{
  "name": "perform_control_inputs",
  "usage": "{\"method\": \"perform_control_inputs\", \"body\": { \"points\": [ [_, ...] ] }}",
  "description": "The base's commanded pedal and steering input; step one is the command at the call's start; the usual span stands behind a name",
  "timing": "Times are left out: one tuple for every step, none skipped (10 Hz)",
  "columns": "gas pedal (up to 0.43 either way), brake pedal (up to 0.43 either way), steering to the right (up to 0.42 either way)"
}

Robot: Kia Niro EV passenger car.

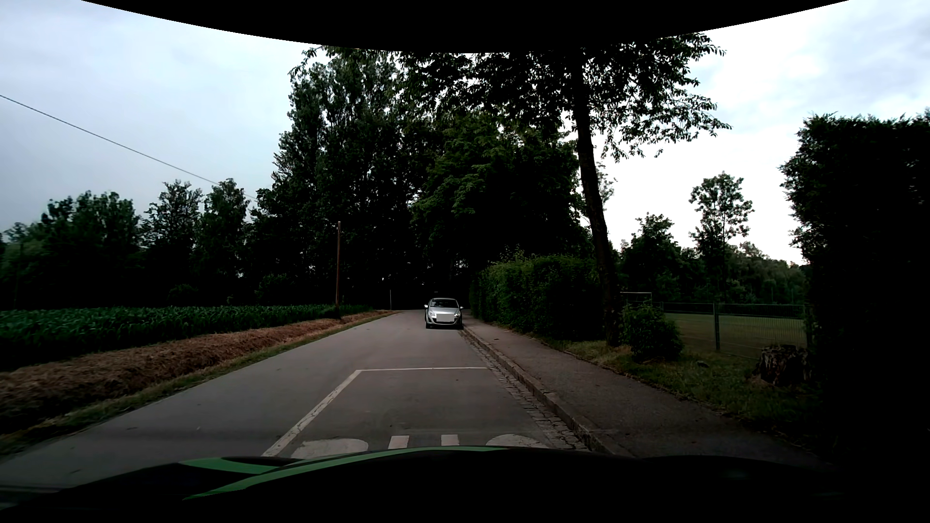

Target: Follow the waypoints while adhering to traffic rules and regulations

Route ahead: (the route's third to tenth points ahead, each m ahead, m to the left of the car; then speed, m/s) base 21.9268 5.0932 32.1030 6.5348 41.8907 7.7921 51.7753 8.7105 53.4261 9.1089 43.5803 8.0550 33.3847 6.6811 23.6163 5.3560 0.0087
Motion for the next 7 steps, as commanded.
{"method": "perform_control_inputs", "body": {
  "points": [
    [0.0,0.299,-0.013],
    [0.0,0.299,-0.013],
    [0.0,0.305,-0.013],
    [0.0,0.305,-0.013],
    [0.0,0.305,-0.013],
    [0.0,0.305,-0.013],
    [0.0,0.305,-0.013]
  ]
}}
